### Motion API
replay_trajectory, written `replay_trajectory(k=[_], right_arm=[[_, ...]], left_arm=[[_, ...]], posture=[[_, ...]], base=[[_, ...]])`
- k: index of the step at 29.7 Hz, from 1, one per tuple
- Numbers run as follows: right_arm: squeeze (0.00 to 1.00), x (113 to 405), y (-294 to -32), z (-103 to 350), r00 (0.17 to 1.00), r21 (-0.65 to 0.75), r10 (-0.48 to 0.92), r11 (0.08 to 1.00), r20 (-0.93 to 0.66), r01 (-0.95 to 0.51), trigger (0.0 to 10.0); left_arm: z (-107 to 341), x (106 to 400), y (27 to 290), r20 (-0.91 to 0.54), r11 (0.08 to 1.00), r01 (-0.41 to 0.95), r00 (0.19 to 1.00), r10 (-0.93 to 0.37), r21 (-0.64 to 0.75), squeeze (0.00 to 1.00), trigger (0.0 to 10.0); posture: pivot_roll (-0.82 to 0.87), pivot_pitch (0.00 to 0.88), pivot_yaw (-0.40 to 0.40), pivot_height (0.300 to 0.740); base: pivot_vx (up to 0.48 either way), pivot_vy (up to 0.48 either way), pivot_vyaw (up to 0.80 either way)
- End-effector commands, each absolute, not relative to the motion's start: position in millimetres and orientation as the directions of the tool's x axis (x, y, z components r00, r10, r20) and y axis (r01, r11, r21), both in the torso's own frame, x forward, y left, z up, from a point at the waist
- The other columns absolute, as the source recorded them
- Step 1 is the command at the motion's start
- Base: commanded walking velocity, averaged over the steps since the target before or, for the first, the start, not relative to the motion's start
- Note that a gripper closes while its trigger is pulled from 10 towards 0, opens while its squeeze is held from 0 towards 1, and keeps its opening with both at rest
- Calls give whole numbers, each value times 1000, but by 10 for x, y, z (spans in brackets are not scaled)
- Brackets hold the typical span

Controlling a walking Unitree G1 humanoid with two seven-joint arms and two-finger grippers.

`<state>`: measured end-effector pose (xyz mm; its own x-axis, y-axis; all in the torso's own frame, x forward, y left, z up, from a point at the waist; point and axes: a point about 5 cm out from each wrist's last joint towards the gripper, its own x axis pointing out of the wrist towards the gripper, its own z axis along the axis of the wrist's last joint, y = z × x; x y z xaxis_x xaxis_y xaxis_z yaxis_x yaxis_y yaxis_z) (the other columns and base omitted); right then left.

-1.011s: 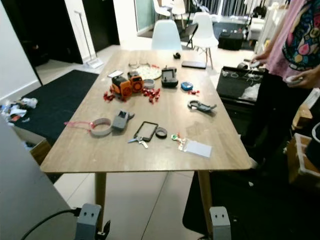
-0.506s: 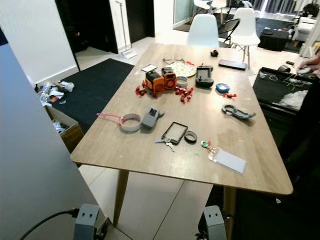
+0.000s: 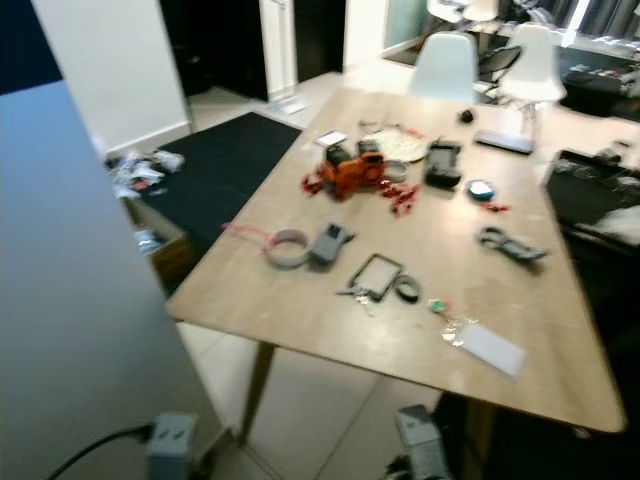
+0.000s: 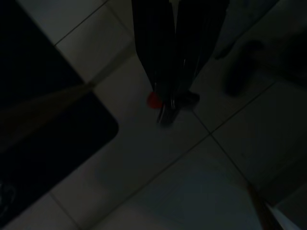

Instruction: Hang keys on a hook

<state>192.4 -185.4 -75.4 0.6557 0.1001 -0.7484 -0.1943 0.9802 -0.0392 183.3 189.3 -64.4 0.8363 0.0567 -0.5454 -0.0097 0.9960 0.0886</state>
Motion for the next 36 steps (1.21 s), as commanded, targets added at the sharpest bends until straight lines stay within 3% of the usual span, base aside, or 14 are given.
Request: replay_trajectory(k=[1, 36], right_arm=[[0, 1915, -1799, -765, 652, -28, 113, 979, -750, -202, 10000], [0, 1973, -1760, -743, 649, -27, 130, 974, -750, -226, 10000]], left_arm=[[-671, 1760, 1973, -562, 994, -26, 823, 79, 102, 0, 10000], [-696, 1783, 1975, -601, 994, -62, 792, 104, 92, 0, 10000]], posture=[[73, 50, -55, 740], [75, 40, -61, 740]], base=[[0, 0, 800], [0, 0, 800]])
